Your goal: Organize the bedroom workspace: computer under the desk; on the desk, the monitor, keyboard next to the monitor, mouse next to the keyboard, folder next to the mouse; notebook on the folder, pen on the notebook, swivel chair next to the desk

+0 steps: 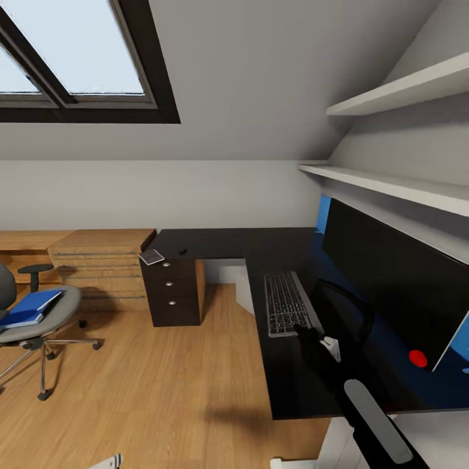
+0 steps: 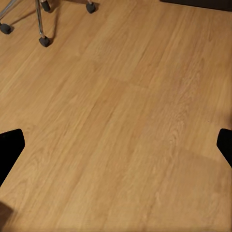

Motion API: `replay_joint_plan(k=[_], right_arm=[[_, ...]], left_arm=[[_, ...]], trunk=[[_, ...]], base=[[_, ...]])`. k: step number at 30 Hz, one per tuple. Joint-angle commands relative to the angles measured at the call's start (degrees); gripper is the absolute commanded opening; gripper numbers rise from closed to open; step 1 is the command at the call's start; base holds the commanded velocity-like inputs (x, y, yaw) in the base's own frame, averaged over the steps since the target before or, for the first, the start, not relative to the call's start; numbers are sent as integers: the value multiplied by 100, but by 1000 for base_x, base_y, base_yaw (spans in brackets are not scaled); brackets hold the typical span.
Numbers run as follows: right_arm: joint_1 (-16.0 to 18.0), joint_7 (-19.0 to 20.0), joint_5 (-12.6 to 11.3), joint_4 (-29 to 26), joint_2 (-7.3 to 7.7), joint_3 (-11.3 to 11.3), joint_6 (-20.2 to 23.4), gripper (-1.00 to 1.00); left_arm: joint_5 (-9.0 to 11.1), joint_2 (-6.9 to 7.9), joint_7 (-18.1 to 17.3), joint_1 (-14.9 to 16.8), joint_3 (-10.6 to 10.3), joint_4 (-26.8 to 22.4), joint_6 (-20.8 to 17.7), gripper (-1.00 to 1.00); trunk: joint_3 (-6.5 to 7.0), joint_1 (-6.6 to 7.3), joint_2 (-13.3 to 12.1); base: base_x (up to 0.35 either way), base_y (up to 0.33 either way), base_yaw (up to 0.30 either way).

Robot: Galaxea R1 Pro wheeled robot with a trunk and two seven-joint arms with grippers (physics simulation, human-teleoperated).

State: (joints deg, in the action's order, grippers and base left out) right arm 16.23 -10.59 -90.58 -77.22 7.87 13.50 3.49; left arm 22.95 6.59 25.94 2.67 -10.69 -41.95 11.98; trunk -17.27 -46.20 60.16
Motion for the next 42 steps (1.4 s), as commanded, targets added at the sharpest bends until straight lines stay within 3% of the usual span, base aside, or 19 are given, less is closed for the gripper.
replay_joint_plan(k=[1,8,13,17,21,24,30,36,42], right_arm=[[11,-22,-20,47,6,-2,3,-100],[36,-4,159,176,74,-49,25,-100],[38,-18,144,180,149,-319,176,-100],[37,-21,123,188,266,-712,1065,-100],[37,-10,119,217,300,-1312,2098,-100],[38,-6,119,257,302,-1546,2367,-100],[38,3,105,295,281,-1786,2495,-100],[38,5,74,390,270,-1844,2496,-100],[38,5,-168,512,268,-1836,2477,-100]], left_arm=[[61,9,43,5,-47,-1,39,100],[61,9,43,5,-47,1,41,100],[61,9,43,5,-47,1,41,100],[64,9,43,6,-47,2,41,100],[68,9,43,8,-47,3,41,100],[69,9,43,6,-47,3,41,100],[51,7,43,5,-41,0,52,100],[44,9,43,5,-38,2,58,100],[45,9,44,6,-38,1,59,100]], trunk=[[-7,0,5],[-7,0,5],[-7,0,5],[-7,0,5],[-7,0,5],[-7,0,5],[-7,0,5],[-7,0,5],[-7,0,5]], base=[[-1,-9,0],[0,-1,0],[0,0,0],[0,0,0],[0,0,0],[0,0,0],[0,0,0],[63,-64,0],[75,-86,0]])
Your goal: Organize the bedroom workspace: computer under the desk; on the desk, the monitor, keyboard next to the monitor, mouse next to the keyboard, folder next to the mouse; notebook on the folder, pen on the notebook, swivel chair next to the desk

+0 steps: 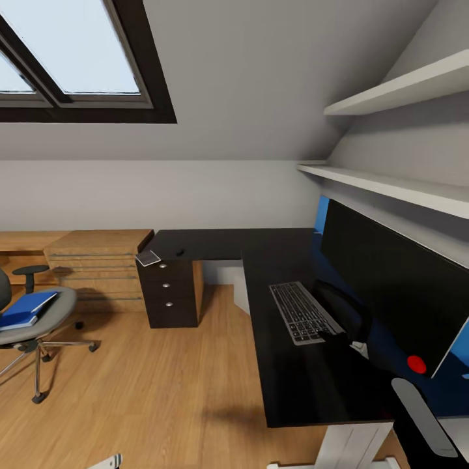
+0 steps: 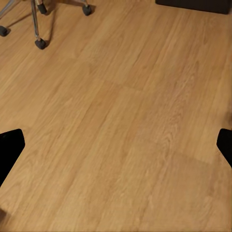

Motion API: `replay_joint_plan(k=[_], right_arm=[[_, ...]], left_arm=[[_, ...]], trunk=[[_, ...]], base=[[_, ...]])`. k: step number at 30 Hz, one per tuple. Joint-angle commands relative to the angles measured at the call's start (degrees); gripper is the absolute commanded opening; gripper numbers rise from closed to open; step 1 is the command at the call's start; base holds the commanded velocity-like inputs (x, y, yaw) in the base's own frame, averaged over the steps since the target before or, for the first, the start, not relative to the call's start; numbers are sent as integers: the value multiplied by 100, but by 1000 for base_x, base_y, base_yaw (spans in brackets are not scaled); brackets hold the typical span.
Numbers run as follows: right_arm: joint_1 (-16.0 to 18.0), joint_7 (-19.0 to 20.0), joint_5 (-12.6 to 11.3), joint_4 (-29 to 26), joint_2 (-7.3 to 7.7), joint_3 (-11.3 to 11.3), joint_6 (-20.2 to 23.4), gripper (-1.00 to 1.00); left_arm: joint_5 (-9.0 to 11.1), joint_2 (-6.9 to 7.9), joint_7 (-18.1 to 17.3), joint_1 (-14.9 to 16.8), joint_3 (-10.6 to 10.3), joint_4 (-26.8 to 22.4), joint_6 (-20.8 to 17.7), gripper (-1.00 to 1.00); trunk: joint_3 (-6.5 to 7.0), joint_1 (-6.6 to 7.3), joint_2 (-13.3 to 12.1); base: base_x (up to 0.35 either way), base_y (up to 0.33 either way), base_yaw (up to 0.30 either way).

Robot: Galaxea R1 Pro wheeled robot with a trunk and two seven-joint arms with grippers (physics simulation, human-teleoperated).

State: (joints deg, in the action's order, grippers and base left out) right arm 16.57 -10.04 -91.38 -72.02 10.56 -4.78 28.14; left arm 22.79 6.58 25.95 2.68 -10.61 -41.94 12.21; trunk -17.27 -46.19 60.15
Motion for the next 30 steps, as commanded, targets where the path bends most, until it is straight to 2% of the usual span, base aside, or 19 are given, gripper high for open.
replay_joint_plan(k=[1,12,18,30], right_arm=[[5,-50,-98,18,-1,-7,10,-100],[5,-58,-117,220,-18,9,-99,-100],[5,-59,-109,247,-238,12,-529,-100],[5,-57,-106,250,-291,12,-616,-100]], left_arm=[[60,10,44,7,-47,0,36,100],[62,9,50,4,-46,-7,45,100],[65,10,52,4,-45,-7,45,100],[62,10,59,5,-42,-7,45,100]], trunk=[[-7,-1,5],[-7,-1,5],[-7,-1,5],[-7,-1,5]], base=[[12,-14,0],[101,-95,0],[9,-9,0],[5,-3,0]])
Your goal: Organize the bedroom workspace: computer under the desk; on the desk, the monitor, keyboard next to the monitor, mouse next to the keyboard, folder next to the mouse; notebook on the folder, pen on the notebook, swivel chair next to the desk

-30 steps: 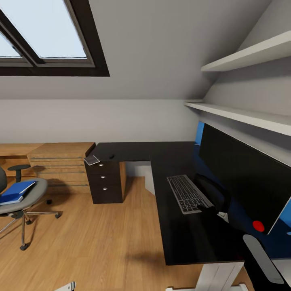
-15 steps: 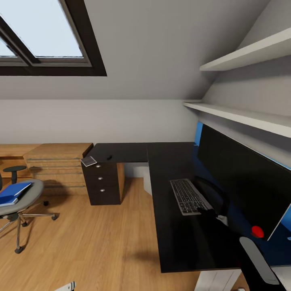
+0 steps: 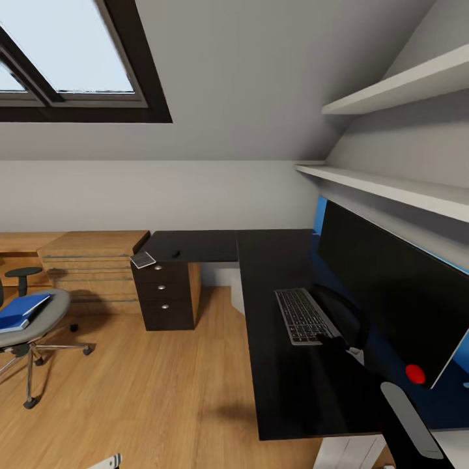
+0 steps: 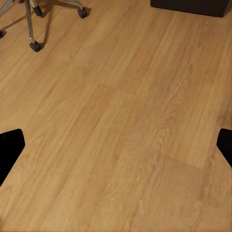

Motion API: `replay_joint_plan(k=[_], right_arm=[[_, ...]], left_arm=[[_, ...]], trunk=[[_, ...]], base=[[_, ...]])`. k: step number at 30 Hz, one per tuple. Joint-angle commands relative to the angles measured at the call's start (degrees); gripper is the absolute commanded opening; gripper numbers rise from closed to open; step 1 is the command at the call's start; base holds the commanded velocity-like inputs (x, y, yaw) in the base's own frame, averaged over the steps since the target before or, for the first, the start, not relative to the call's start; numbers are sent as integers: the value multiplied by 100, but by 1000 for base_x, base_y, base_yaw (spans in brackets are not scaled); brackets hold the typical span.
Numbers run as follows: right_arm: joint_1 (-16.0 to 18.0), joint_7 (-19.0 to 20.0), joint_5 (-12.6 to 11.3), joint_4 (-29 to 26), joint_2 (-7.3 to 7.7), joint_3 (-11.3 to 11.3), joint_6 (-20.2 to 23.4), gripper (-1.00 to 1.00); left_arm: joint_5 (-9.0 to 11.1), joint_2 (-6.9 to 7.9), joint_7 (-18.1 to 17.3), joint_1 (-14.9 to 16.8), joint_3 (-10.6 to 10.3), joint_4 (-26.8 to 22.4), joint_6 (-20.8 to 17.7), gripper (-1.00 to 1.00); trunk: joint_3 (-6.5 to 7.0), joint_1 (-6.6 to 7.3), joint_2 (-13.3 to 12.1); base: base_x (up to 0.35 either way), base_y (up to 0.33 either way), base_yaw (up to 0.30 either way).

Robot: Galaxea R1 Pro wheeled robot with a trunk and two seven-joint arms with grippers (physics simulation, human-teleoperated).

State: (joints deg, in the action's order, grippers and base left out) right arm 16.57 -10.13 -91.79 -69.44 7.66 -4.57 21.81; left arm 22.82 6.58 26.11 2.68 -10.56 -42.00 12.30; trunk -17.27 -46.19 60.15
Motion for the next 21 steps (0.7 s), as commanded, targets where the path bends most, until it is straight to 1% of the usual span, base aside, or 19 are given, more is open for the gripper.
replay_joint_plan(k=[1,5,11,14,17,21], right_arm=[[4,-46,-66,-9,-3,-9,16,-100],[4,-42,-65,-9,-6,-7,16,-100],[4,-36,-51,-9,-8,12,16,-100],[4,-37,-56,-9,-10,16,16,-100],[4,-36,-58,-9,-43,17,16,-100],[4,-33,-58,-9,-79,18,16,-100]], left_arm=[[59,10,43,7,-47,-1,46,100],[63,10,37,7,-48,4,123,100],[65,10,35,5,-44,1,147,100],[66,10,34,5,-43,0,149,100],[65,10,34,5,-43,1,150,100],[65,10,41,5,-43,2,150,100]], trunk=[[-7,-1,5],[-7,-1,5],[-7,-1,5],[-7,-1,5],[-7,-1,5],[-7,-1,5]], base=[[126,-58,0],[170,-66,0],[44,-16,0],[150,-2,0],[236,-1,0],[87,0,0]])
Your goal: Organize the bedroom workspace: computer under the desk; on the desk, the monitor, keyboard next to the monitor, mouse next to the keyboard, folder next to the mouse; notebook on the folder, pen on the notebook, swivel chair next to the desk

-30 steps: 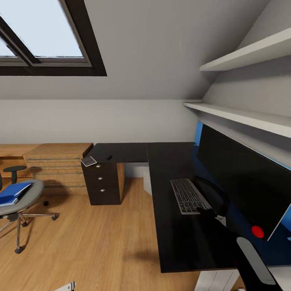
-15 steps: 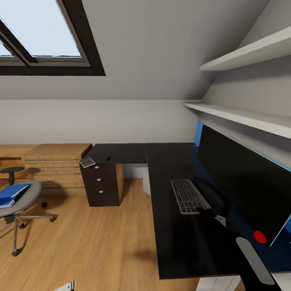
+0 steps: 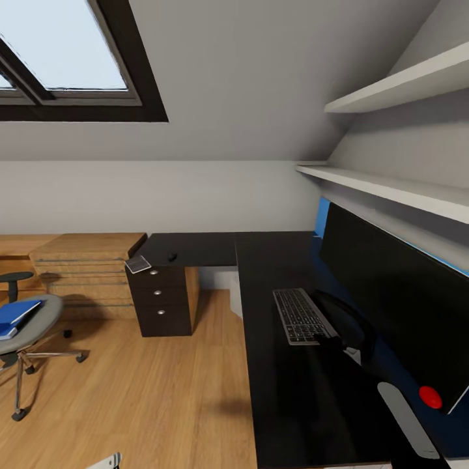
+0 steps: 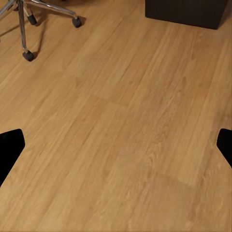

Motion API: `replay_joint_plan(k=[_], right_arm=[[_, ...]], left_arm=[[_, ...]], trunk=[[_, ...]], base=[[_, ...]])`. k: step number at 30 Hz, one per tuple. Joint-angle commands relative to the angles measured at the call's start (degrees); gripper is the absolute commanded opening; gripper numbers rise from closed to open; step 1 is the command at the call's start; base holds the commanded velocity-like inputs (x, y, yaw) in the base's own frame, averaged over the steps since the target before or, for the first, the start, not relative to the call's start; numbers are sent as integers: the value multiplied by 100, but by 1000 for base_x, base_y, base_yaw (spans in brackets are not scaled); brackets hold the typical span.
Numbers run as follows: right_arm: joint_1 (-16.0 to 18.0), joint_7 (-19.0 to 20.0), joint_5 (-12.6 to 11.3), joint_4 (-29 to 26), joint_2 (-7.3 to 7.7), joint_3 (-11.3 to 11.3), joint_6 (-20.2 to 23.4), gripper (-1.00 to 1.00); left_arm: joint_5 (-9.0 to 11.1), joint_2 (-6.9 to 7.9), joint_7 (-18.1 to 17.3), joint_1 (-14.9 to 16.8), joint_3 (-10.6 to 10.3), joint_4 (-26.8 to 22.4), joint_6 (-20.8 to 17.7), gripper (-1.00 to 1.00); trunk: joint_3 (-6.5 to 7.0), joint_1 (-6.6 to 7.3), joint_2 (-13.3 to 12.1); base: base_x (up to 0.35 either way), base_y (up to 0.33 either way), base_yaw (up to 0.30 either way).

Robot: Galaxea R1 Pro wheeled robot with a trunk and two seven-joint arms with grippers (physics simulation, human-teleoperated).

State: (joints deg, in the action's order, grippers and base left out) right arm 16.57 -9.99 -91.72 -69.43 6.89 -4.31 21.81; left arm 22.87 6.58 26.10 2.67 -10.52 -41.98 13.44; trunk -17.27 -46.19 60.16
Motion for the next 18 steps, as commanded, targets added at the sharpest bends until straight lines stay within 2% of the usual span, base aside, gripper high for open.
replay_joint_plan(k=[1,5,11,18], right_arm=[[4,-48,-65,-9,-5,-9,17,-100],[4,-47,-58,-7,-10,-9,17,-100],[4,-47,-49,17,-15,-9,17,-100],[4,-54,-35,26,-20,-9,11,-100]], left_arm=[[60,10,43,5,-47,2,36,100],[65,10,44,7,-47,-1,36,100],[61,10,45,6,-47,-2,38,100],[62,10,45,5,-47,-3,36,100]], trunk=[[-7,-1,5],[-7,-1,5],[-7,-1,5],[-7,-1,5]], base=[[31,0,0],[32,-1,0],[146,-40,0],[26,-8,0]])
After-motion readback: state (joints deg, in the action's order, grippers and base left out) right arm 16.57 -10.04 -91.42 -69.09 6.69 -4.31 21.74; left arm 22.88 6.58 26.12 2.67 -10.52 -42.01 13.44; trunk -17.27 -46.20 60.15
